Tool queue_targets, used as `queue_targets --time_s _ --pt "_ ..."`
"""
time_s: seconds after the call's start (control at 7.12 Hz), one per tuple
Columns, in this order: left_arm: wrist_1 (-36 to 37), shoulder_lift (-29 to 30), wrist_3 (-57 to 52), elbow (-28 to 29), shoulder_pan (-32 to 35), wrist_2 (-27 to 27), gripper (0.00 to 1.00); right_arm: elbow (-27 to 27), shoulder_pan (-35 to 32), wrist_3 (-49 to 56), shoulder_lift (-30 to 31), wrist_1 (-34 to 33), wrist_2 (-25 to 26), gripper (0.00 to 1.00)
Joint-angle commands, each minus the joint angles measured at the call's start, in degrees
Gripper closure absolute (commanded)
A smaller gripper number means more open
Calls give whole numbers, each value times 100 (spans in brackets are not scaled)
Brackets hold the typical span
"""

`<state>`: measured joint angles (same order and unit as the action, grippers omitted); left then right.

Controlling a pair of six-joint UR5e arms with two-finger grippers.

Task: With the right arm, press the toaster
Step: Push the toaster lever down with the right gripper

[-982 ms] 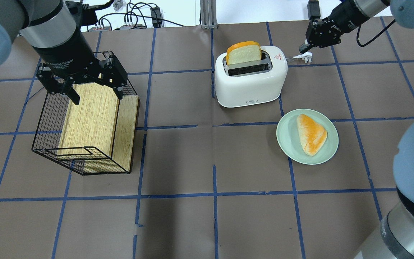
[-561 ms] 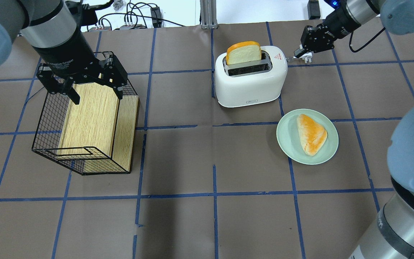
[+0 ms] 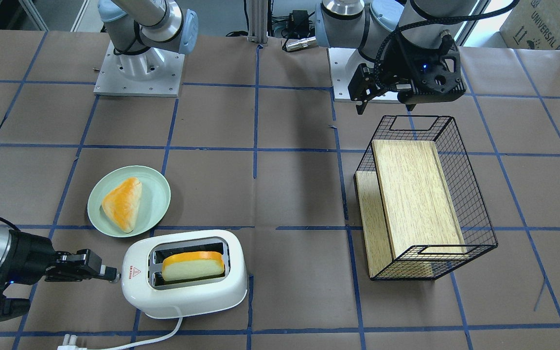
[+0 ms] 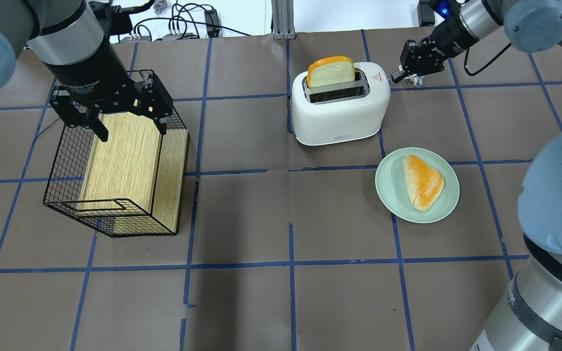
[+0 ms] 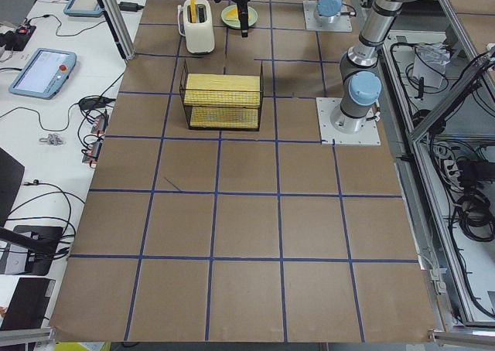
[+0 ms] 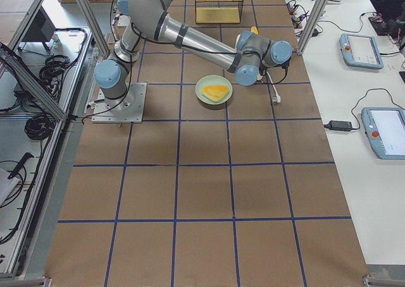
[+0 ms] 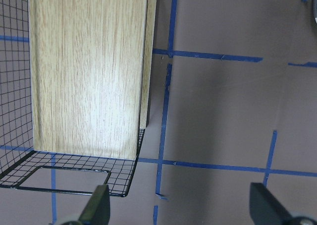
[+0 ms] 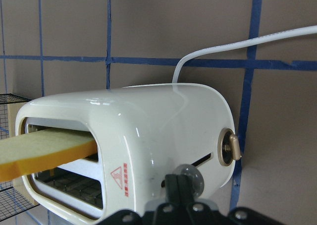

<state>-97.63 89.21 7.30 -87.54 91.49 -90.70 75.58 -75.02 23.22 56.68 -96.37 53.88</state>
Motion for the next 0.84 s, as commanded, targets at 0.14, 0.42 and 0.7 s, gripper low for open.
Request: queue_targets --time_s 0.14,0.42,0.7 --pt "-2 0 0 0 0 0 0 0 14 25 -139 -14 -9 95" --pt "-2 0 0 0 0 0 0 0 14 34 -226 -22 -9 95" --pt "7 0 0 0 0 0 0 0 14 34 -297 -101 -9 95"
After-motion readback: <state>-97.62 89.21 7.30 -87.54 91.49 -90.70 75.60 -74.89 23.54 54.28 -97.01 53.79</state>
